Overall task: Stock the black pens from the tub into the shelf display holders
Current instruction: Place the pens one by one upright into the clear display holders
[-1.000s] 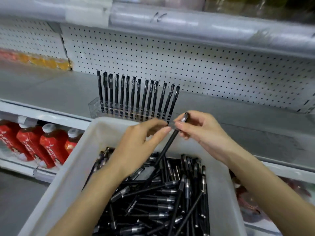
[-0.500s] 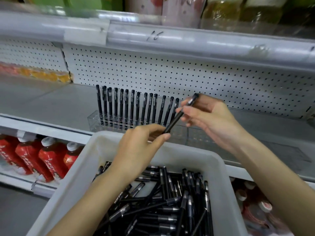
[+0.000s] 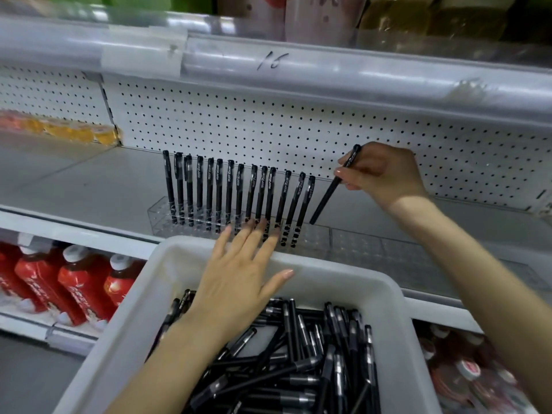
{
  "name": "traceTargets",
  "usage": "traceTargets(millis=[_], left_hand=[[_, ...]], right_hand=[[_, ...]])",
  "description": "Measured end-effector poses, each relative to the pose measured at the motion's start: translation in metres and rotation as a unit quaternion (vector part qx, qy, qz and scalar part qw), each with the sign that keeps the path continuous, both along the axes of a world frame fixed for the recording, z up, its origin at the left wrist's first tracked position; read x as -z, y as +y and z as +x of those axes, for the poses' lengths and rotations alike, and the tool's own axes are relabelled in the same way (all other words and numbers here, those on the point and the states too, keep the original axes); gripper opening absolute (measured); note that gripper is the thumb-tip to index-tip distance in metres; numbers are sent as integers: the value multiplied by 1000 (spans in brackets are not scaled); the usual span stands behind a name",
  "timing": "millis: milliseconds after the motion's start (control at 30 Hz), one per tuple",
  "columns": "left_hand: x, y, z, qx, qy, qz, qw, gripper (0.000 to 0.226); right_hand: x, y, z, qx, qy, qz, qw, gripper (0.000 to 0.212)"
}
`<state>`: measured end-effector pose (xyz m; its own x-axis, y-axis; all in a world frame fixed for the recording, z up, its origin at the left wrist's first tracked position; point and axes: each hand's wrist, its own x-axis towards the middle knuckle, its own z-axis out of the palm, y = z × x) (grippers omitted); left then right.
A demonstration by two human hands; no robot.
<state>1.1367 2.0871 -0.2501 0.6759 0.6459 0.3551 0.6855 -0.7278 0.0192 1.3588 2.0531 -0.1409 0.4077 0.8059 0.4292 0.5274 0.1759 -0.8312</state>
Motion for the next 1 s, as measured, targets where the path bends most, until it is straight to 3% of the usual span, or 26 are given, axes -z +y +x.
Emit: traceTargets(millis=[500, 833, 1000], left_hand=[[4, 3, 3, 0, -11, -16, 1000, 69], [4, 3, 3, -2, -17, -27, 999, 71], [0, 2, 3, -4, -14, -24, 1000, 75]], right_hand=[[31, 24, 0, -25, -102, -113, 988, 19], [40, 27, 5, -49, -105, -118, 986, 15], [34, 12, 5, -43, -140, -159, 976, 31]])
